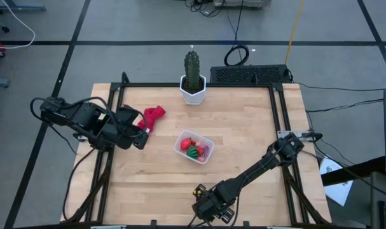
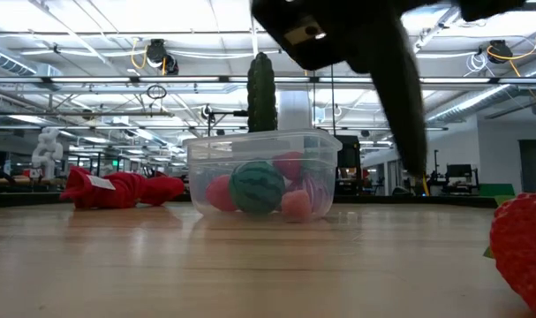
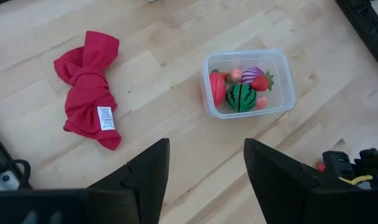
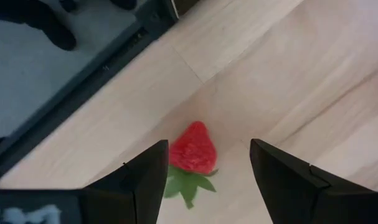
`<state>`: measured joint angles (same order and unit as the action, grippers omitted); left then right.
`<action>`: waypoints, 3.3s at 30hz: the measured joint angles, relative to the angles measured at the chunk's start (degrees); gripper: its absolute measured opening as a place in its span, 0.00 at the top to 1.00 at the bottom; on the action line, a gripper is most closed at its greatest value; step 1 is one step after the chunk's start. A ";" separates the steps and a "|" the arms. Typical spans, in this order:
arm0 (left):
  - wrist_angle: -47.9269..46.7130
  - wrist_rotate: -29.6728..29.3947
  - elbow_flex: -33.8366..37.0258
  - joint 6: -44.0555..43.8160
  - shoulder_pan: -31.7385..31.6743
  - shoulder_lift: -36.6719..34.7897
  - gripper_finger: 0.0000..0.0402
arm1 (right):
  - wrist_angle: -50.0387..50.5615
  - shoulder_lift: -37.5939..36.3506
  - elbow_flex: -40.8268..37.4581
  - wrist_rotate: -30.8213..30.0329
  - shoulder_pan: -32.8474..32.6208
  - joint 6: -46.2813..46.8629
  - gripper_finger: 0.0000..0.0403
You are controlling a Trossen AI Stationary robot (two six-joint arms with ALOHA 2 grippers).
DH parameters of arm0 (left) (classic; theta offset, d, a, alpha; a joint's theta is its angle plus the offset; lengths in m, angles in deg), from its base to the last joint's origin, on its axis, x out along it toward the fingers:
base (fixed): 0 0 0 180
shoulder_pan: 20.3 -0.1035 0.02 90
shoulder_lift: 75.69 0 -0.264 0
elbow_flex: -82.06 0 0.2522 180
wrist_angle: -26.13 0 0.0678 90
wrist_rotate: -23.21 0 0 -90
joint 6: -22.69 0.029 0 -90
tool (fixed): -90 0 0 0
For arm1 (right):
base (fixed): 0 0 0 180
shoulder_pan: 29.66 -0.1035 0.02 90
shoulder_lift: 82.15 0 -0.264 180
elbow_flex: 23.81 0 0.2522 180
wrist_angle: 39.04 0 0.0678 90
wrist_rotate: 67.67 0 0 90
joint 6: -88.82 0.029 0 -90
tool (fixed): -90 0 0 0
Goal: Pick and placing Produce into tupperware
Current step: Put the red strawberry into the transparent container
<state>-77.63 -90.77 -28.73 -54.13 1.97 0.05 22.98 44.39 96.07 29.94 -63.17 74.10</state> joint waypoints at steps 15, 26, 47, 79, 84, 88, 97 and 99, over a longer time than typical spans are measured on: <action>0.23 0.02 0.00 -0.24 -0.01 0.00 0.48 | -4.40 0.15 -5.27 0.14 -0.40 2.70 0.46; 0.28 0.02 0.00 -0.71 -0.01 0.00 0.48 | -7.49 0.07 -8.39 0.14 -0.35 3.14 0.46; 0.28 0.02 0.00 -1.11 0.01 0.00 0.48 | -8.74 0.07 -8.48 0.16 -0.18 3.49 0.49; 0.05 -1.03 0.02 0.17 0.00 0.04 0.48 | 4.90 -6.19 -2.93 -11.05 3.89 -4.59 0.68; 0.02 -1.63 0.02 0.76 -0.01 0.03 0.48 | 5.21 -11.41 -1.86 -15.69 7.01 -8.76 0.68; 0.00 -2.66 0.02 2.55 -0.01 0.02 0.48 | 5.20 -15.20 -1.86 -16.76 11.74 -8.94 0.68; 0.00 -5.31 0.04 8.19 -1.34 -0.13 0.48 | 5.36 -17.95 -1.87 -13.50 22.27 -6.58 0.68; -0.02 -6.16 0.04 8.94 -1.57 -0.13 0.48 | 5.23 -17.84 -1.88 -11.69 23.56 -5.61 0.68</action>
<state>-77.65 -96.94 -28.69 -45.19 0.40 -0.08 28.21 26.55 94.19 18.25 -39.61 68.49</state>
